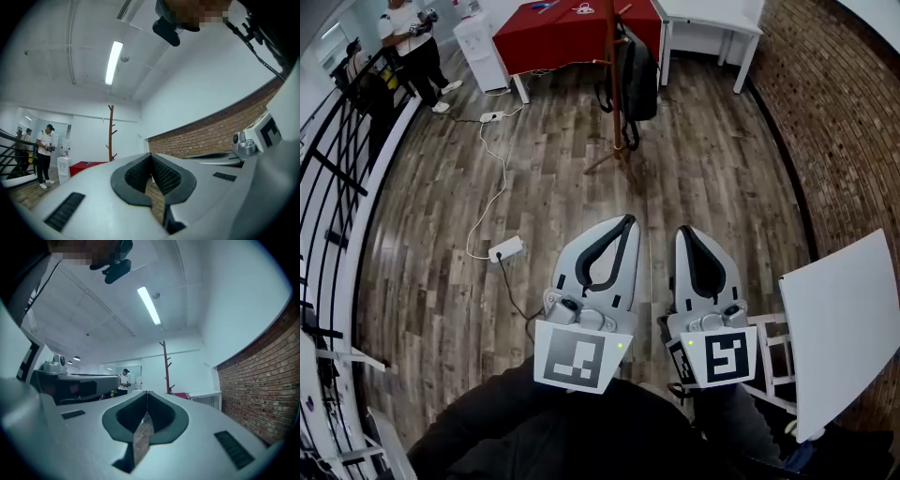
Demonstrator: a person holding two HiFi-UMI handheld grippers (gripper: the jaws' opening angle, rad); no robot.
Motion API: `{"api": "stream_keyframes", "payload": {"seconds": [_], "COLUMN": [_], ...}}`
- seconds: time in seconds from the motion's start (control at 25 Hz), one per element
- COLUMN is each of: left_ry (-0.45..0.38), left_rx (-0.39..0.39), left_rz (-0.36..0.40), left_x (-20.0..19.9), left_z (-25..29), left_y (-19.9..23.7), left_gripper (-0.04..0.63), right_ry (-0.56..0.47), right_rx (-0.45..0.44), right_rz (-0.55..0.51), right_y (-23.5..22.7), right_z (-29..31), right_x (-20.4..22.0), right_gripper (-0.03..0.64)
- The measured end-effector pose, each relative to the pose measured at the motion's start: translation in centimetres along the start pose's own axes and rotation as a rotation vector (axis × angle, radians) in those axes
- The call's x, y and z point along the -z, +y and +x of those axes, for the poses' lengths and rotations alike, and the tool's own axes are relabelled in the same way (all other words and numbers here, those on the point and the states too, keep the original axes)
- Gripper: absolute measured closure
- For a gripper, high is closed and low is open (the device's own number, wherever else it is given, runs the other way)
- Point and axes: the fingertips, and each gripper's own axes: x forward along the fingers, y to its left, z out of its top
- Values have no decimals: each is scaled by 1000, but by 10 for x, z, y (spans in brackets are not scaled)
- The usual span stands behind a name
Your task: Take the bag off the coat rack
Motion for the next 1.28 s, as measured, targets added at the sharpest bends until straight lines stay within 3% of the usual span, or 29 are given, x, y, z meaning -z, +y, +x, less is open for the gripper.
{"api": "stream_keyframes", "payload": {"seconds": [0.16,0.4,0.64,0.8,1.08,1.28], "left_ry": [97,204,216,263,240,237], "left_rx": [16,10,-3,-7,-32,-53], "left_rz": [39,-10,-23,31,-43,-48], "left_x": [25,40,51,63,85,88], "left_z": [15,51,82,117,200,260], "left_y": [25,41,50,52,45,43], "left_gripper": [586,586,586,586,586,586], "right_ry": [86,257,242,215,221,216], "right_rx": [31,88,71,70,36,5], "right_rz": [-16,38,47,66,53,65], "right_y": [-6,-31,-49,-81,-143,-186], "right_z": [32,65,89,111,155,191], "right_x": [13,41,46,48,63,64], "right_gripper": [609,609,609,609,609,609]}}
